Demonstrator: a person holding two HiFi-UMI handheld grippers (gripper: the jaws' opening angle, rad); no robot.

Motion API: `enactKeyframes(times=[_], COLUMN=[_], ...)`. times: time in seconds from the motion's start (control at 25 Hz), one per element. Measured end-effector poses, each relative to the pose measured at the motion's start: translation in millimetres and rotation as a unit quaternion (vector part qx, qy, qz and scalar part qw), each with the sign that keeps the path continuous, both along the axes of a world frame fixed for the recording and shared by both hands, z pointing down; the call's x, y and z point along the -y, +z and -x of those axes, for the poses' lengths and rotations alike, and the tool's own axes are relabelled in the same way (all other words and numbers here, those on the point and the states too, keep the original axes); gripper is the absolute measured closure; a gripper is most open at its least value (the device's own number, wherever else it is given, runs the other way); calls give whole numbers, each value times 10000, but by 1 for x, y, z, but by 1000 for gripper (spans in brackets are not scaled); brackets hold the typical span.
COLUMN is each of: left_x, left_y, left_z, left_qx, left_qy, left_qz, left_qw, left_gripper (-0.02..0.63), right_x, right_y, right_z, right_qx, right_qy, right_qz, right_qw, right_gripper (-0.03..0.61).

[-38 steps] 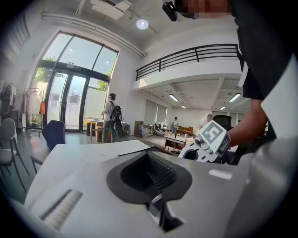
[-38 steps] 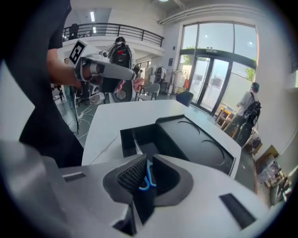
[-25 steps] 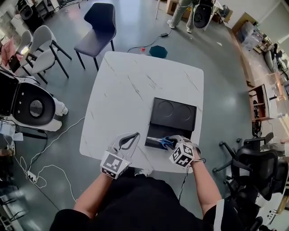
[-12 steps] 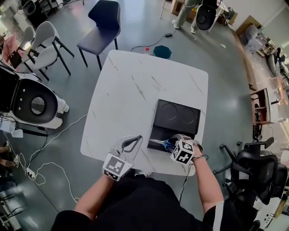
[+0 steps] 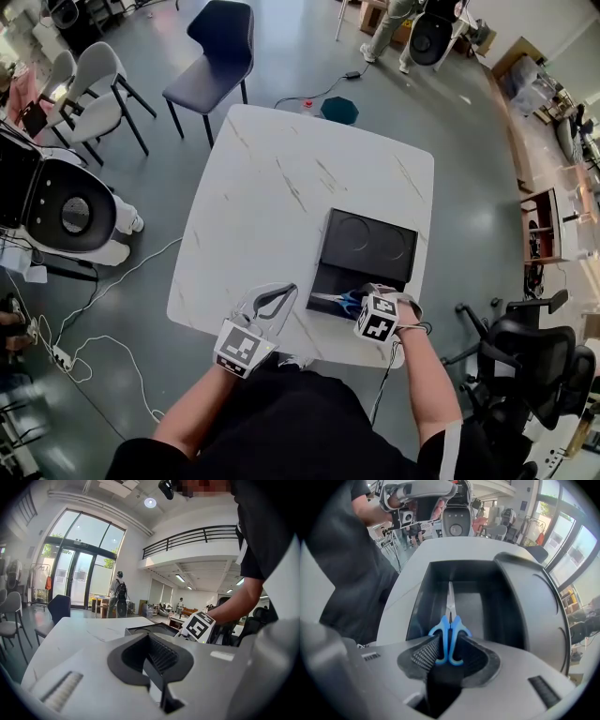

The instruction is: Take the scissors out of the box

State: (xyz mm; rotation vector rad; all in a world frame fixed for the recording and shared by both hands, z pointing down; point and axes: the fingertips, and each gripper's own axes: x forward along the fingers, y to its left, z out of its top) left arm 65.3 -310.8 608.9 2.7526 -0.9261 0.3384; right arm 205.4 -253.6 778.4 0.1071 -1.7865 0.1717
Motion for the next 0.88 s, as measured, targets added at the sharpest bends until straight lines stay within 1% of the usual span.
enactKeyframes(times=[0.2,0.36,0.6,0.8,0.88], left_x=[-2,-4,-10,-14,-14], left_y=[1,0,1,-1,-2], left_z=[0,-2,-2,9,10], left_qx=[-26,-36,-11,-70,-61], left_qy=[6,33,54,-184,-198], left_qz=[30,22,28,166,170], left_qw=[10000,10000,10000,9997,9996], left_gripper=[604,604,604,604,604], right_x=[2,2,5,13,16], right_y=[0,-1,-4,-26,-40], right_z=[2,2,1,2,1], right_qx=[-54,-23,110,332,452], right_qy=[-175,-255,-32,288,428], right_qz=[-147,-265,-435,-792,-997], right_qw=[9997,9993,9990,9959,9931], right_gripper=[458,488,489,491,491])
